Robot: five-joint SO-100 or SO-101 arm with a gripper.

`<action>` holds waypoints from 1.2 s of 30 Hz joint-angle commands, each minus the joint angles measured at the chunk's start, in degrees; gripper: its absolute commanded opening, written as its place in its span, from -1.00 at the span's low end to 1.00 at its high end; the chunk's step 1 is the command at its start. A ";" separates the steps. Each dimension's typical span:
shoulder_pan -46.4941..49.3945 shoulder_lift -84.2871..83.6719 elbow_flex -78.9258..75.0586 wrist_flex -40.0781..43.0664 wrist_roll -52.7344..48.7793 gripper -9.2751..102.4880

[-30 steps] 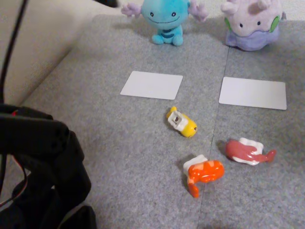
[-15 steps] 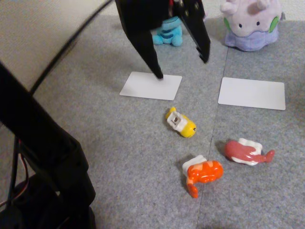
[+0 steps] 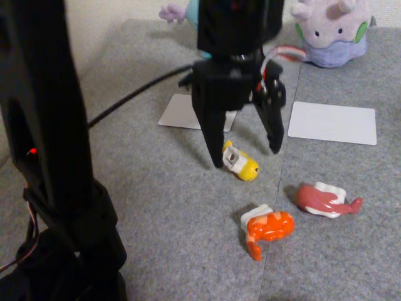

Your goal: Wooper wants to eat egg sudhi, and Goomy wants to eat shrimp sushi

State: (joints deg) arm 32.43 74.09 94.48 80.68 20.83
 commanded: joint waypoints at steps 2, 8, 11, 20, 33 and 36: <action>-0.18 -3.43 -2.20 -1.85 -0.09 -0.23; -0.18 -5.98 -2.20 -2.20 0.00 -0.30; -0.26 -5.98 -2.20 -2.20 0.00 -0.42; -0.26 -5.98 -2.20 -1.41 0.09 -0.64; -8.96 7.12 -2.11 -0.88 17.31 -0.76; -14.59 13.54 -2.11 -0.09 23.20 -0.76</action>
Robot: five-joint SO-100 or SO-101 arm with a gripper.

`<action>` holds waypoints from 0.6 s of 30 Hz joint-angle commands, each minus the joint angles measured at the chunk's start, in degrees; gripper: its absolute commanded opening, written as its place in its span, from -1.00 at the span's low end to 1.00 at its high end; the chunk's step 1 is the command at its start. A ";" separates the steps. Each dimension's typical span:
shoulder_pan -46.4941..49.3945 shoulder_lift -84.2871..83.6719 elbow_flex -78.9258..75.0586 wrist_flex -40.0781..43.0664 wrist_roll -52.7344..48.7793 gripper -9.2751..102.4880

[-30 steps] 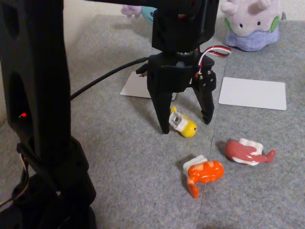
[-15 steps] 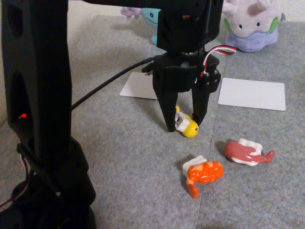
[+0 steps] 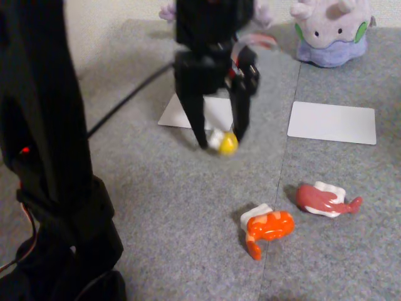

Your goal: Wooper wants to eat egg sudhi, and Goomy wants to eat shrimp sushi

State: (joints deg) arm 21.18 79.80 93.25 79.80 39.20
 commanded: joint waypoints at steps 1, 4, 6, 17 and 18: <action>-5.36 9.84 -0.88 1.14 6.68 -0.76; -11.60 14.24 -0.88 1.58 13.45 -0.76; -15.38 16.08 -0.88 1.41 18.02 -0.76; -21.18 16.52 -0.88 -5.80 39.90 -0.76; -20.30 16.44 -0.88 -6.24 41.13 -0.76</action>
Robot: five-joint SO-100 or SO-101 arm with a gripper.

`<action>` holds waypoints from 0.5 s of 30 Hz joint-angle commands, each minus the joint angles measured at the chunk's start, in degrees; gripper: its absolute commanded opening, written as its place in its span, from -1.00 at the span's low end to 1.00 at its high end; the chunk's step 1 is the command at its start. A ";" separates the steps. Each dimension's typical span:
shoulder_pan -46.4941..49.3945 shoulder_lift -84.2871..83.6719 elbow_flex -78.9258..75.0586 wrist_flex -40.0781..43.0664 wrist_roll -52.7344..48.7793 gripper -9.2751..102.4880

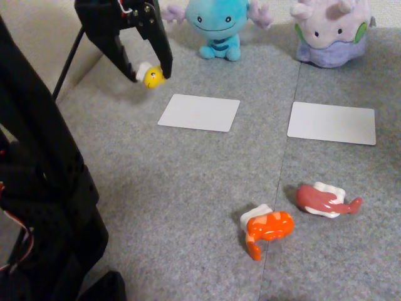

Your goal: Wooper wants to eat egg sudhi, and Goomy wants to eat shrimp sushi

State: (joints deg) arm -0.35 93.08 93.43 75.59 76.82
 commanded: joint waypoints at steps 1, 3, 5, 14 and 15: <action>2.02 3.16 -1.05 -2.55 4.83 -0.76; 3.34 3.16 -1.05 -3.96 6.94 -0.76; 4.75 3.16 -1.05 -5.27 8.00 -0.76; 9.58 1.49 -1.49 -11.95 2.55 -0.75; 9.93 0.26 -1.67 -12.04 2.11 -0.75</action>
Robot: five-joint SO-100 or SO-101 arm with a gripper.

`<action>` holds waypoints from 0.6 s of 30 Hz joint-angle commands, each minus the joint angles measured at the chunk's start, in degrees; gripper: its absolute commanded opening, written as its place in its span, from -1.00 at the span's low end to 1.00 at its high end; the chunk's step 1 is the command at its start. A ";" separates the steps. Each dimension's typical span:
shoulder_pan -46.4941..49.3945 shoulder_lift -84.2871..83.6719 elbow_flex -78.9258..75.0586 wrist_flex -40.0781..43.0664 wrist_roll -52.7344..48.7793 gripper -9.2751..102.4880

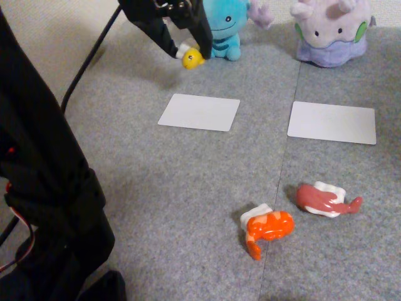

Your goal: Wooper wants to eat egg sudhi, and Goomy wants to eat shrimp sushi

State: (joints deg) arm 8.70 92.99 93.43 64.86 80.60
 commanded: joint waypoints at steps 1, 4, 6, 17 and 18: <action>1.32 -1.23 -1.67 -1.49 -2.11 -0.75; 1.85 -6.50 -1.76 -3.78 -2.72 -0.75; 2.64 -10.11 -1.76 -5.19 -2.72 -0.75; 1.23 -17.05 -1.76 -9.05 -1.76 -0.75; 0.70 -17.05 -1.76 -9.14 -1.76 -0.75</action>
State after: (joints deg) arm 10.46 75.41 93.34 56.60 78.49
